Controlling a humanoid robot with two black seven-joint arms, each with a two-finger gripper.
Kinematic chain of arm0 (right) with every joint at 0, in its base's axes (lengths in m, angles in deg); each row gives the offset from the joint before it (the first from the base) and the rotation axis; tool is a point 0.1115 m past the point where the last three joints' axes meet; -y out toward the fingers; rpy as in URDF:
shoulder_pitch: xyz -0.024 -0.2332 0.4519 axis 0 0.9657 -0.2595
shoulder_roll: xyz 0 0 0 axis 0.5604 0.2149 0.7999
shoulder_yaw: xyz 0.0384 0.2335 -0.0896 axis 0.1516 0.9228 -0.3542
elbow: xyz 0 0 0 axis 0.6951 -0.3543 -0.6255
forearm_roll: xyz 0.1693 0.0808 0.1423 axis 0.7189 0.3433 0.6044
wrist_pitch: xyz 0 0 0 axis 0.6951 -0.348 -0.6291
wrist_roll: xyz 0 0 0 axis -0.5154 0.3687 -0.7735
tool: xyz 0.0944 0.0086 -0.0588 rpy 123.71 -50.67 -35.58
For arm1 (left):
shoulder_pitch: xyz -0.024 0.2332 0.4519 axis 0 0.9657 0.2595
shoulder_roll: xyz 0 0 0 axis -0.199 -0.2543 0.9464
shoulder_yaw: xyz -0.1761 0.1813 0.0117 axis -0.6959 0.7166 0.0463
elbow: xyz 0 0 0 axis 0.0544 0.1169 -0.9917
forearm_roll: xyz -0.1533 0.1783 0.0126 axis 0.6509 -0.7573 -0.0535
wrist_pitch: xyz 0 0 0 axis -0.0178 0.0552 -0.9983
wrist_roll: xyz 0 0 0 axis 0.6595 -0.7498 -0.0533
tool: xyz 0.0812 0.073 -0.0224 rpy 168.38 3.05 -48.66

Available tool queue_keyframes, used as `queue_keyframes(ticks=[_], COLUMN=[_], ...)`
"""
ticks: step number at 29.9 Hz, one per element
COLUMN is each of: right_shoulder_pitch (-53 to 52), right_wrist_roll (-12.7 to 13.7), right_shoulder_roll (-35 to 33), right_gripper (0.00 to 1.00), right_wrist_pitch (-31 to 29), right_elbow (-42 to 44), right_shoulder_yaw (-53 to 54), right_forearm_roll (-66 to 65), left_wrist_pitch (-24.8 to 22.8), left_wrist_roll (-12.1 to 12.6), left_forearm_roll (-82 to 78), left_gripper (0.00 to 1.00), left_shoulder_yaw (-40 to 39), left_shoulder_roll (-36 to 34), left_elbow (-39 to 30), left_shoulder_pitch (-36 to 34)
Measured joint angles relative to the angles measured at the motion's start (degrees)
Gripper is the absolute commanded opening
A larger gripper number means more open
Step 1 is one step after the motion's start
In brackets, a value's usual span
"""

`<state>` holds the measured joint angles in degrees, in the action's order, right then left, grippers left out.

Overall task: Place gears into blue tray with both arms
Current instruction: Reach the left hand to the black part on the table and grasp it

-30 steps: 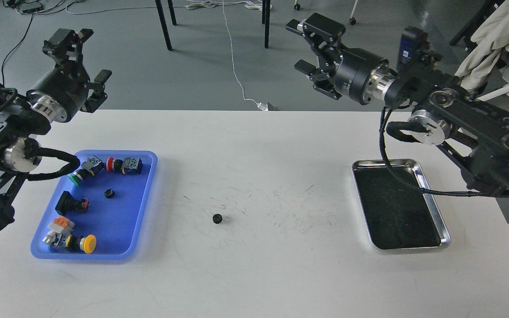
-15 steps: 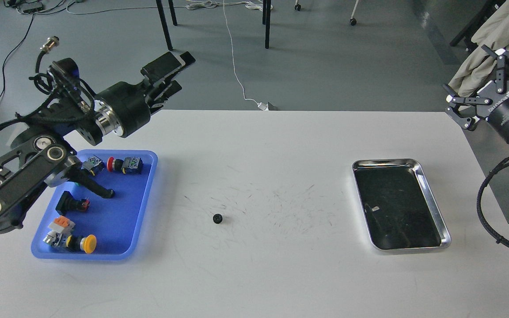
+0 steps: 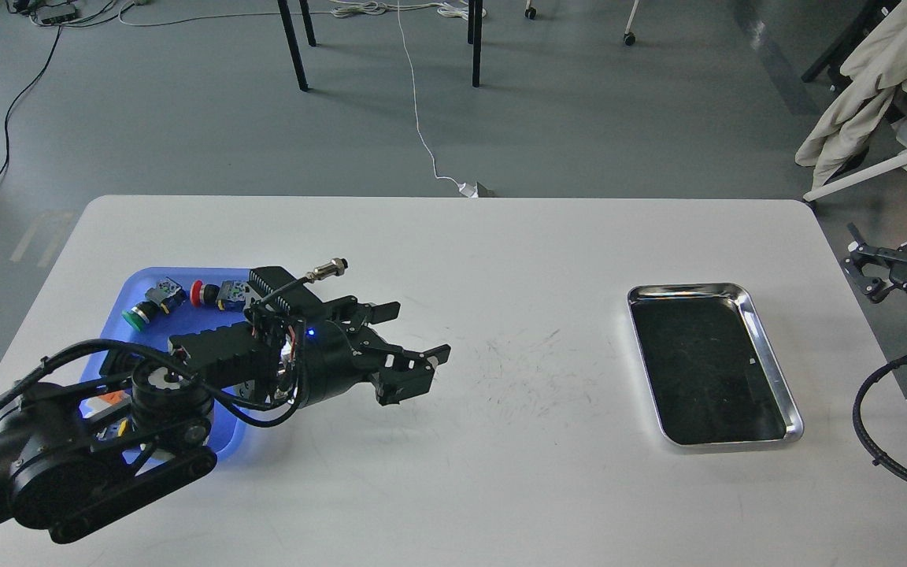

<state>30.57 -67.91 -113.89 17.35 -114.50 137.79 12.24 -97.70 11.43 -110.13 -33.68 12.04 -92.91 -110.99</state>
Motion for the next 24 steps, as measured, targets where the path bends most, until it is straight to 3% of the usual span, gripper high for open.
queue_keyframes(ticks=[4, 13, 20, 24], right_shoulder_pitch=[0.0, 0.1, 0.1, 0.1], right_wrist_roll=[0.0, 0.0, 0.0, 0.0], right_shoulder_roll=[0.2, 0.5, 1.0, 1.0], right_gripper=[0.95, 0.95, 0.95, 0.95], right_wrist_pitch=[0.0, 0.0, 0.0, 0.0], right_elbow=[0.0, 0.0, 0.0, -0.2], right_shoulder_yaw=[-0.3, -0.6, -0.6, -0.3], right_forearm_roll=[0.0, -0.1, -0.1, -0.1], left_wrist_pitch=[2.4, 5.3, 5.6, 5.6], left_wrist_roll=[0.1, 0.5, 0.6, 0.6], left_forearm_roll=[-8.1, -9.4, -9.4, -9.4], left_gripper=[0.98, 0.95, 0.87, 0.78], left_shoulder_yaw=[0.5, 0.5, 0.3, 0.3], left_shoulder_roll=[1.6, 2.9, 4.3, 5.5], left_elbow=[3.4, 8.8, 10.3, 10.8], left_shoulder_pitch=[3.6, 7.1, 8.3, 8.4])
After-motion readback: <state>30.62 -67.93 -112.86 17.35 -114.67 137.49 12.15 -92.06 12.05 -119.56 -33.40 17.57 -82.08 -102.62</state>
